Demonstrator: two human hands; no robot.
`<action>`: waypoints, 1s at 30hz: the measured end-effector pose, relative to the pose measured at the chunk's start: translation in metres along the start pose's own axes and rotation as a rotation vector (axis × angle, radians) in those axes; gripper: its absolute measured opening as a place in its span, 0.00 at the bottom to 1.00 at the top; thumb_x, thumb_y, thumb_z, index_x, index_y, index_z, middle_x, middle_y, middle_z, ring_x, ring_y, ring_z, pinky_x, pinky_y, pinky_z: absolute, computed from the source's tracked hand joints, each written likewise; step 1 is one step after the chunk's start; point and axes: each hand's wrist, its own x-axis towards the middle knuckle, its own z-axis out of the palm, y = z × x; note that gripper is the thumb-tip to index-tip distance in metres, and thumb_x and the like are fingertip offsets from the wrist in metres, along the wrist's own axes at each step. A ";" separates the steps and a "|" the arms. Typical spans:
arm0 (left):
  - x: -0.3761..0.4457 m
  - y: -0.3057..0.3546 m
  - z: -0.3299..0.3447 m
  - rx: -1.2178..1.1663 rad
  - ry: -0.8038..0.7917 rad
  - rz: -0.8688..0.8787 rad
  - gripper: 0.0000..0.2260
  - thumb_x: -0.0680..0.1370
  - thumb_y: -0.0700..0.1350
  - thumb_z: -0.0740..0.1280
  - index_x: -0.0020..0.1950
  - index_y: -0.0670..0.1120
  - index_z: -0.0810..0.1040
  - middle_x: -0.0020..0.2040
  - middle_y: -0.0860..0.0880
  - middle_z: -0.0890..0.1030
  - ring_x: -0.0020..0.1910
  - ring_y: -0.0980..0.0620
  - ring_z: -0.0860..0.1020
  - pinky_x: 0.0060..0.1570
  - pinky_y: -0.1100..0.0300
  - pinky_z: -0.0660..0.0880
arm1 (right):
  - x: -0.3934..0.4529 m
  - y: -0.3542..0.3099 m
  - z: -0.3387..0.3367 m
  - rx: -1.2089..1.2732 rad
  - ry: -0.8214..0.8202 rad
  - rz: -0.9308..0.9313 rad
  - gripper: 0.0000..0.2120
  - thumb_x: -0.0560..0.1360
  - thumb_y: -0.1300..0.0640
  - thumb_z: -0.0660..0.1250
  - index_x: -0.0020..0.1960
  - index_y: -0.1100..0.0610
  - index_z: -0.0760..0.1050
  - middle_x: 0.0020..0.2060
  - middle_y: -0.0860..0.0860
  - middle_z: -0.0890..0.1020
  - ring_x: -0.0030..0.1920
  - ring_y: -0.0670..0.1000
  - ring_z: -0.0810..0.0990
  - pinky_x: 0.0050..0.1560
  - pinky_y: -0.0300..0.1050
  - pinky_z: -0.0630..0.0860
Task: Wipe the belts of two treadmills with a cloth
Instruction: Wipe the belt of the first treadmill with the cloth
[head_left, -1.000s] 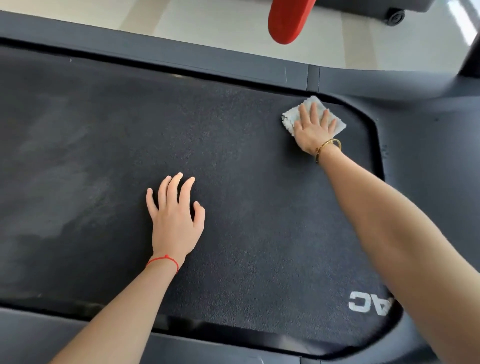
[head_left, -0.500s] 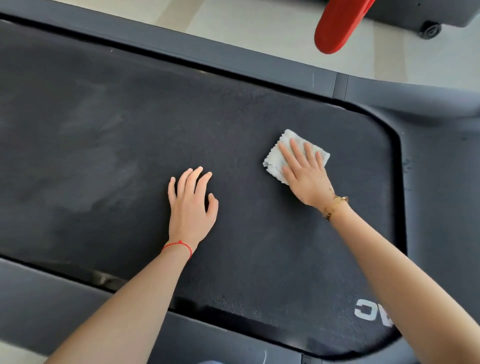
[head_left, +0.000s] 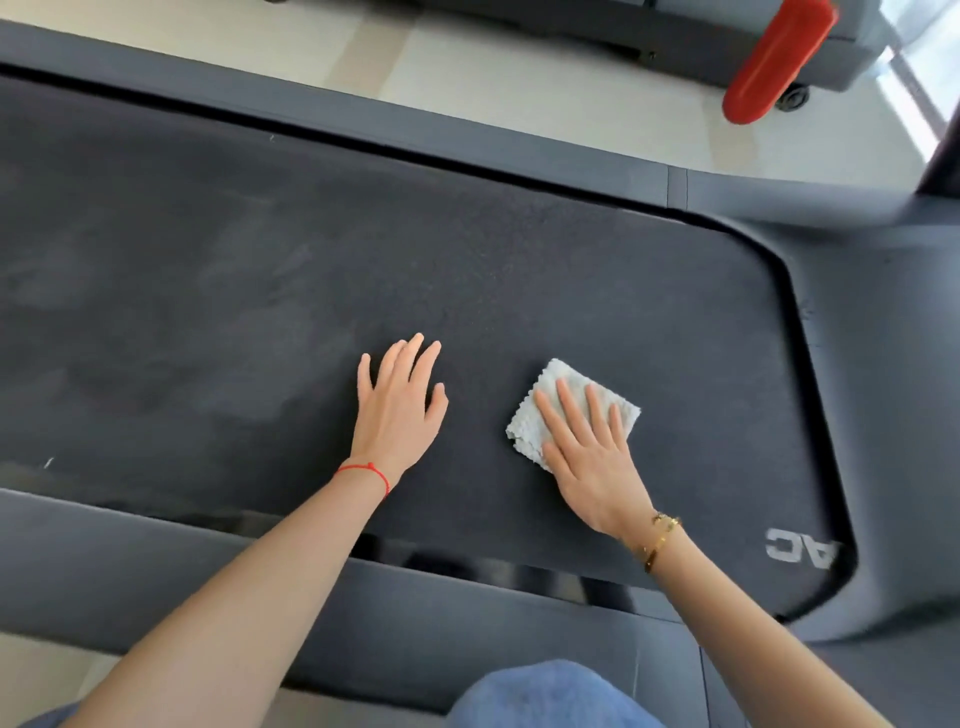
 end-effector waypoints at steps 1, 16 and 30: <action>-0.005 -0.017 -0.009 -0.002 0.019 -0.037 0.23 0.82 0.47 0.61 0.77 0.46 0.67 0.78 0.46 0.67 0.78 0.46 0.63 0.76 0.38 0.55 | -0.009 -0.020 0.005 -0.013 -0.008 -0.034 0.27 0.85 0.49 0.45 0.79 0.41 0.37 0.79 0.43 0.39 0.79 0.55 0.34 0.77 0.54 0.32; -0.063 -0.207 -0.080 0.007 0.050 -0.298 0.22 0.82 0.44 0.63 0.77 0.46 0.68 0.78 0.43 0.65 0.78 0.40 0.60 0.73 0.28 0.51 | 0.054 -0.157 0.028 0.038 -0.005 0.204 0.26 0.85 0.48 0.44 0.80 0.44 0.41 0.80 0.47 0.41 0.79 0.60 0.37 0.76 0.58 0.35; -0.062 -0.217 -0.086 0.015 -0.037 -0.206 0.23 0.83 0.49 0.60 0.79 0.49 0.65 0.79 0.46 0.63 0.78 0.40 0.59 0.75 0.33 0.49 | 0.070 -0.234 0.050 -0.023 -0.056 -0.120 0.26 0.85 0.46 0.44 0.79 0.40 0.37 0.79 0.42 0.39 0.79 0.54 0.35 0.77 0.54 0.34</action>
